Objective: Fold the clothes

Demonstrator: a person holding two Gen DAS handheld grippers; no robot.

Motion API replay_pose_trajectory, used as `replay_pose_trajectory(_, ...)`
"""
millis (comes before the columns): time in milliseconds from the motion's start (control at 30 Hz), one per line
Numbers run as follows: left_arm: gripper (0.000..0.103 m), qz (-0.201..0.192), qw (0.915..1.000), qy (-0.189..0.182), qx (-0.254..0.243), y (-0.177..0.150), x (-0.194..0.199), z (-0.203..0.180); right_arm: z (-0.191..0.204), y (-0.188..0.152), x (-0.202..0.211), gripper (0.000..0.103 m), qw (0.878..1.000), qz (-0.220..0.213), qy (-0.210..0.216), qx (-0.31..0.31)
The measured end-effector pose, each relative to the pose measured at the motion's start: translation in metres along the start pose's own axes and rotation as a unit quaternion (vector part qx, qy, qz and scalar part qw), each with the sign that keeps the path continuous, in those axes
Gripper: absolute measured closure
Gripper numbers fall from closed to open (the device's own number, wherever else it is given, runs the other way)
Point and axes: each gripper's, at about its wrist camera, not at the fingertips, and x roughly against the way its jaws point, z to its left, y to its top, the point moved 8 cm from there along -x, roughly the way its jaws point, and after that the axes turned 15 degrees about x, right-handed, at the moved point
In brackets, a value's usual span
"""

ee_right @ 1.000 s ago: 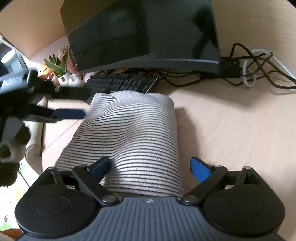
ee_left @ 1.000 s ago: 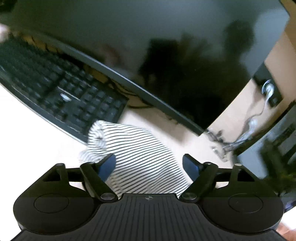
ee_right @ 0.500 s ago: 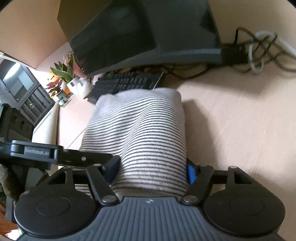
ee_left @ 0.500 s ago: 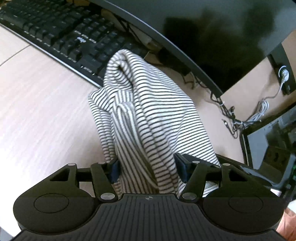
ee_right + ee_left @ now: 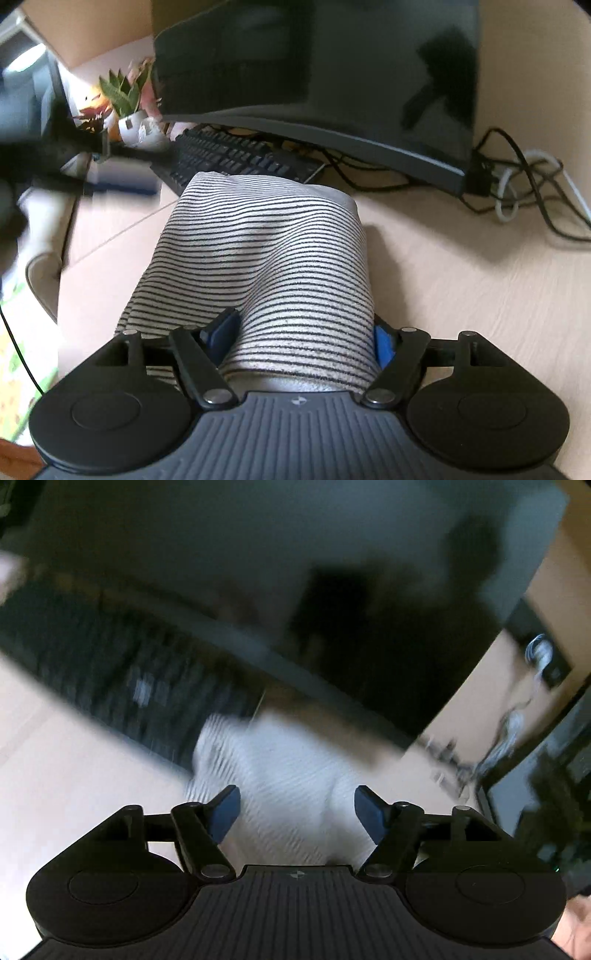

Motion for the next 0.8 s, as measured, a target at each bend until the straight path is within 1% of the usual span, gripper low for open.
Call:
replay_pose_trajectory(67, 0.023, -0.005, 0.9992, -0.036, -0.013, 0.013, -0.002, -0.018, 0.001, 0.001, 0.000, 0.028, 1.000, 0.003, -0.006, 0.007)
replay_pose_trajectory(133, 0.019, 0.010, 0.9978, -0.062, -0.023, 0.015, -0.017, -0.029, 0.001, 0.003, 0.000, 0.027, 1.000, 0.006, -0.013, 0.014)
replay_pose_trajectory(167, 0.019, 0.022, 0.9972, -0.067, -0.026, 0.013, -0.027, -0.029, 0.001, 0.003, 0.001, 0.025, 1.000, 0.008, -0.016, 0.018)
replay_pose_trajectory(200, 0.019, 0.033, 0.9971, -0.063, -0.027, 0.011, -0.039, -0.025, 0.001, 0.004, 0.002, 0.023, 0.999, 0.009, -0.022, 0.024)
replay_pose_trajectory(233, 0.020, 0.043, 0.9978, -0.045, -0.022, 0.007, -0.051, -0.014, 0.002, 0.006, 0.005, 0.020, 0.999, 0.010, -0.035, 0.034)
replay_pose_trajectory(267, 0.023, 0.054, 0.9980, -0.029, -0.015, 0.004, -0.063, -0.003, 0.002, 0.008, 0.011, 0.019, 0.998, 0.009, -0.049, 0.041)
replay_pose_trajectory(300, 0.031, 0.063, 0.9979, -0.019, -0.001, 0.001, -0.071, 0.010, 0.003, 0.011, 0.018, 0.019, 0.997, 0.006, -0.062, 0.046)
replay_pose_trajectory(333, 0.032, 0.067, 0.9974, -0.020, 0.016, -0.001, -0.076, 0.022, 0.006, 0.015, 0.025, 0.019, 0.996, -0.001, -0.070, 0.050)
replay_pose_trajectory(367, 0.032, 0.065, 0.9970, -0.031, 0.028, -0.001, -0.076, 0.028, 0.012, 0.019, 0.032, 0.019, 0.996, -0.013, -0.070, 0.054)
replay_pose_trajectory(400, 0.032, 0.065, 0.9963, -0.043, 0.037, -0.001, -0.075, 0.031, 0.019, 0.023, 0.038, 0.019, 0.996, -0.024, -0.066, 0.056)
replay_pose_trajectory(433, 0.032, 0.064, 0.9957, -0.052, 0.042, 0.000, -0.075, 0.033, 0.028, 0.025, 0.039, 0.019, 0.997, -0.028, -0.053, 0.053)
replay_pose_trajectory(500, 0.032, 0.067, 0.9954, -0.055, 0.040, -0.001, -0.077, 0.031, 0.046, 0.021, 0.025, 0.016, 0.997, -0.008, -0.039, 0.060)
replay_pose_trajectory(533, 0.032, 0.069, 0.9955, -0.055, 0.034, -0.001, -0.079, 0.030, 0.052, 0.017, 0.016, 0.010, 0.997, 0.003, -0.042, 0.069)
replay_pose_trajectory(567, 0.032, 0.071, 0.9955, -0.055, 0.030, -0.002, -0.080, 0.029, 0.056, 0.011, 0.008, 0.007, 0.995, 0.008, -0.054, 0.081)
replay_pose_trajectory(600, 0.032, 0.072, 0.9954, -0.056, 0.029, -0.002, -0.081, 0.030, 0.058, 0.008, 0.002, 0.005, 0.995, 0.010, -0.061, 0.082)
replay_pose_trajectory(667, 0.032, 0.075, 0.9948, -0.061, 0.031, -0.002, -0.080, 0.032, 0.055, 0.009, 0.000, 0.004, 0.996, 0.010, -0.058, 0.061)
replay_pose_trajectory(733, 0.032, 0.075, 0.9946, -0.063, 0.035, -0.002, -0.078, 0.034, 0.054, 0.012, 0.001, 0.004, 0.997, 0.013, -0.058, 0.056)
replay_pose_trajectory(800, 0.032, 0.068, 0.9955, -0.059, 0.030, -0.002, -0.077, 0.035, 0.052, 0.014, 0.008, 0.003, 0.997, 0.006, -0.059, 0.049)
